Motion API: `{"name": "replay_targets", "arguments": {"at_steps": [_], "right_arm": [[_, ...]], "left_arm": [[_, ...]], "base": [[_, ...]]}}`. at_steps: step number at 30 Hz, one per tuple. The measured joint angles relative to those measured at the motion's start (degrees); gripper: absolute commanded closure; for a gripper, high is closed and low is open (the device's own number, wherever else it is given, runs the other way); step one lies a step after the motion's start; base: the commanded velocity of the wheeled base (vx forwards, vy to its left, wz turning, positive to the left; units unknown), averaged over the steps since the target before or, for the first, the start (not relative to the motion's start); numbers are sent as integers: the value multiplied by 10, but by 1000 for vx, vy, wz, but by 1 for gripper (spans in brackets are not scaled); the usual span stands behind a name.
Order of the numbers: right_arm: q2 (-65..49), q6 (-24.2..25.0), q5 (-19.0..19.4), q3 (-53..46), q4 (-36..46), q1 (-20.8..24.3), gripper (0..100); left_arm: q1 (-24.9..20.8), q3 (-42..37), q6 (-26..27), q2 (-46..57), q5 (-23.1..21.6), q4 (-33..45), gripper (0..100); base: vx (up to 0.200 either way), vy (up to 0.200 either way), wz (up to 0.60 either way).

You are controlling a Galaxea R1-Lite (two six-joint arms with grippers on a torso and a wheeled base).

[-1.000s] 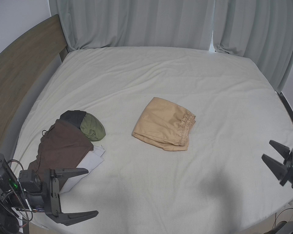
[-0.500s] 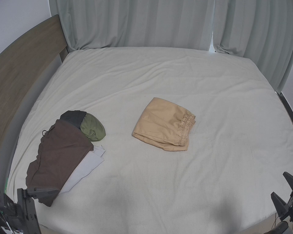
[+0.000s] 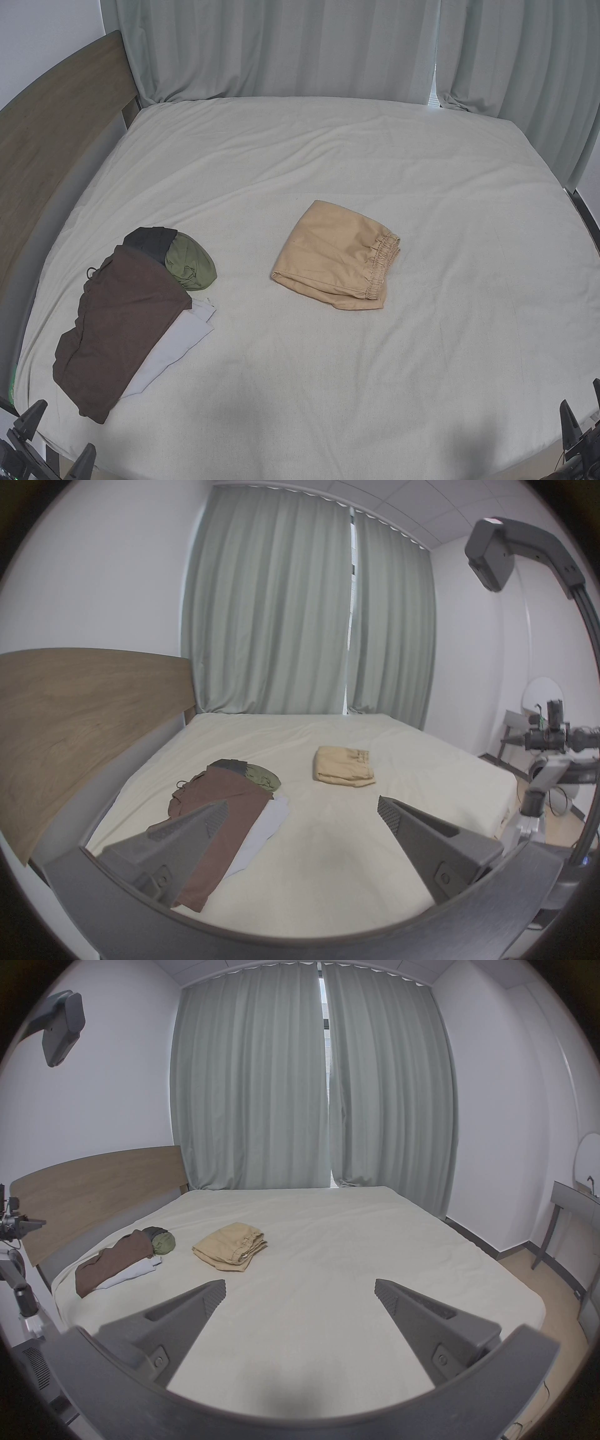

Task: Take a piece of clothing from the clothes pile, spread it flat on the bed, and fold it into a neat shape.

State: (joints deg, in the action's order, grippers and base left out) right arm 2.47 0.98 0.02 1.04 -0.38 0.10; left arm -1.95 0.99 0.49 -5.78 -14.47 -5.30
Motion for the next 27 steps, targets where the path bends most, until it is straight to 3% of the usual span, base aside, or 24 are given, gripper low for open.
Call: {"name": "replay_targets", "arguments": {"at_steps": [4,12,27], "right_arm": [[-11,-2,-8,0,6,-1,0],[-18,-5,-5,0,7,-1,0],[-18,-15,14,0,6,0,0]], "left_arm": [[15,0,-14,28,31,8,0],[22,0,-10,47,163,44,0],[22,0,-7,50,149,51,0]], "base": [[0,0,0],[0,0,0],[0,0,0]]}}
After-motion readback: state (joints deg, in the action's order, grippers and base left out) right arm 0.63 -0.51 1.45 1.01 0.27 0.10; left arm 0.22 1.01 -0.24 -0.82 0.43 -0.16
